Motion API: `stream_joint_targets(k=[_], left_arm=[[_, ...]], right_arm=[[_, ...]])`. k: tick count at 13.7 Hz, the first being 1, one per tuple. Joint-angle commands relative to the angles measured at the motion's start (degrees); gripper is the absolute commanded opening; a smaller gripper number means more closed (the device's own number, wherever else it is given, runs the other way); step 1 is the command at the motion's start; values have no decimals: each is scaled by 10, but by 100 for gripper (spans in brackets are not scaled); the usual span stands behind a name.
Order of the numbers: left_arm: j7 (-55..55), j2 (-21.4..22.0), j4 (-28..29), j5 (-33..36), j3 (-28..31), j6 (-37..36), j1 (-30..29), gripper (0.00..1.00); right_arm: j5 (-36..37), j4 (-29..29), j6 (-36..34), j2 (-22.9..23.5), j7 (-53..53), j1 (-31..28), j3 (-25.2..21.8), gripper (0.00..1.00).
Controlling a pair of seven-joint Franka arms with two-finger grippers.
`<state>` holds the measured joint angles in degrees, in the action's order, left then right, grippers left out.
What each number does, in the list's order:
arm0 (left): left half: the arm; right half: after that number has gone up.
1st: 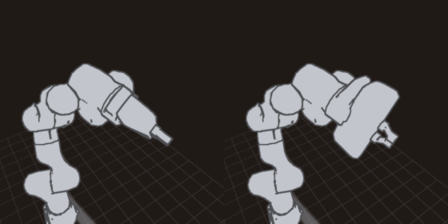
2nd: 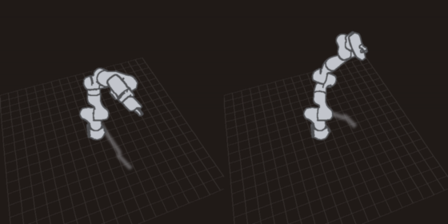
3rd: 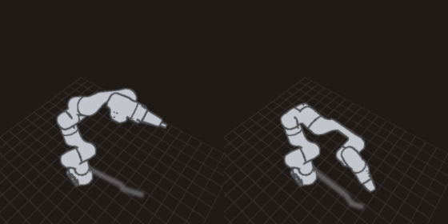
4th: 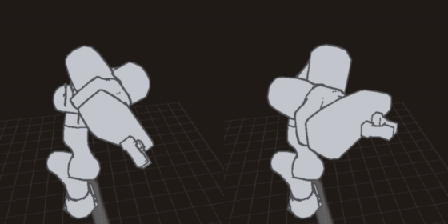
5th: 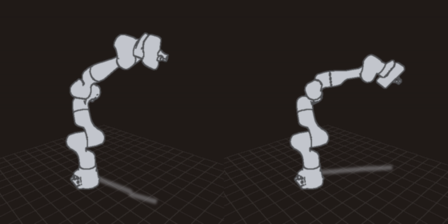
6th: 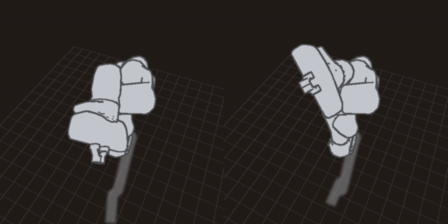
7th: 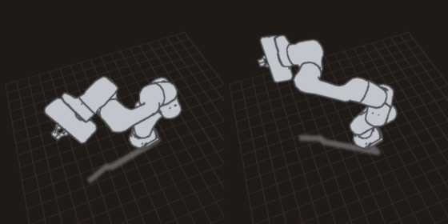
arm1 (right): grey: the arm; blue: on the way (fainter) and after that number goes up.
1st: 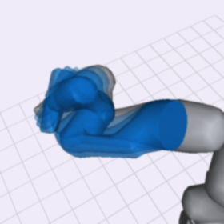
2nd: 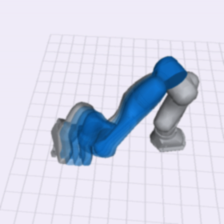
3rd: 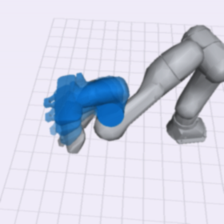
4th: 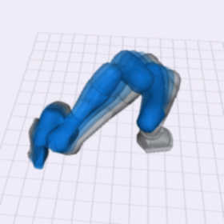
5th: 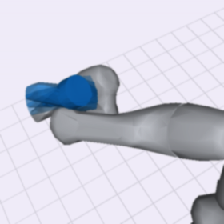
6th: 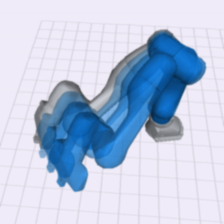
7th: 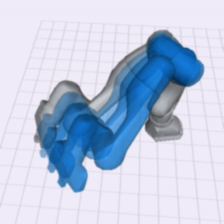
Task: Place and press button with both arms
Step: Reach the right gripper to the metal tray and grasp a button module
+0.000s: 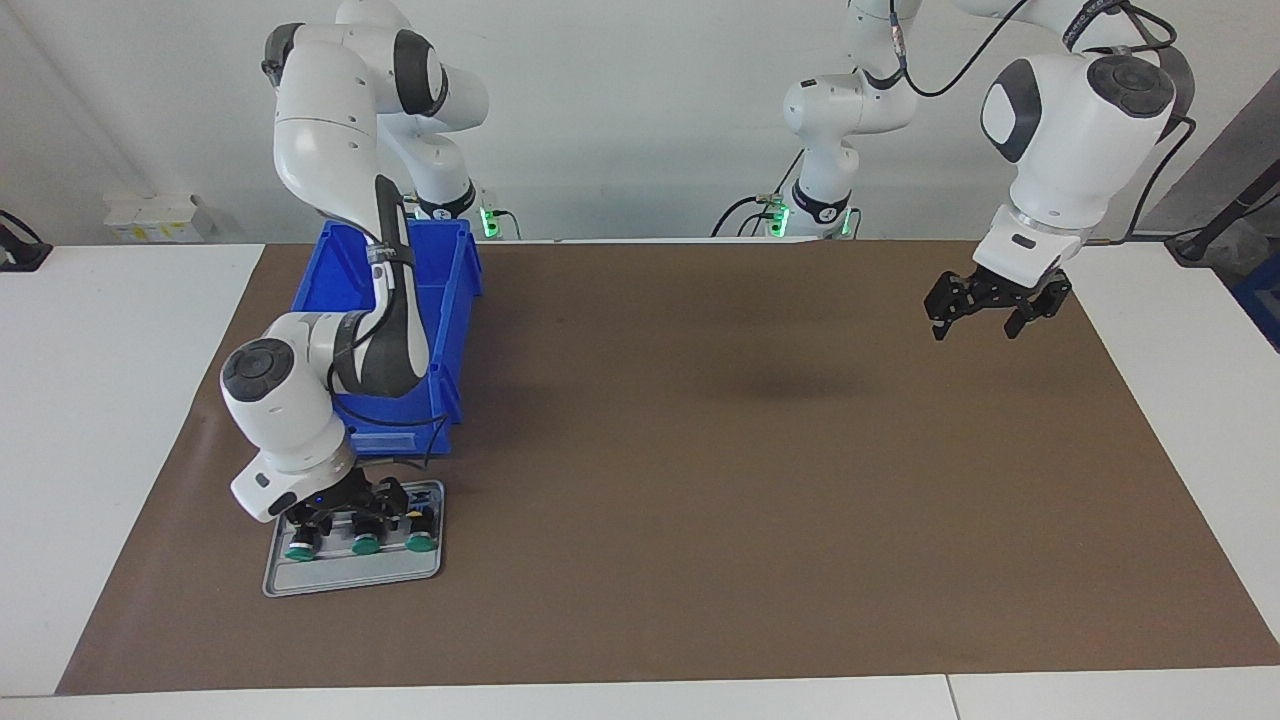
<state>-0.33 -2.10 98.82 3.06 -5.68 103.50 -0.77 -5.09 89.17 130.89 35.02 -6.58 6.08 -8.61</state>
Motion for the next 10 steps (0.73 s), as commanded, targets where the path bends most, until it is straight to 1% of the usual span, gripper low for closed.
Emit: stream_joint_targets(k=[1,2,3,4,6,7,9,10], left_arm=[[2,18,22,-4,-2,9,-5,100],[2,18,22,-4,-2,9,-5,100],[2,18,22,-4,-2,8,-5,100],[2,18,22,-4,-2,8,-5,100],[2,18,22,-4,-2,8,-5,100],[2,18,22,-4,-2,8,-5,100],[2,18,22,-4,-2,8,-5,100],[2,19,22,-4,-2,8,-5,100]], right_arm=[[-12,38,17,-24,-31,-7,7,82],[-12,48,24,-26,-37,-7,7,72],[-12,54,37,-27,-45,-8,7,45],[-12,53,45,-27,-55,-9,7,0],[-11,36,41,-27,-28,-5,6,0],[-5,12,24,-27,11,-2,5,0],[-12,-65,-87,-28,127,-3,7,0],[-12,-97,-120,-29,202,-2,8,0]])
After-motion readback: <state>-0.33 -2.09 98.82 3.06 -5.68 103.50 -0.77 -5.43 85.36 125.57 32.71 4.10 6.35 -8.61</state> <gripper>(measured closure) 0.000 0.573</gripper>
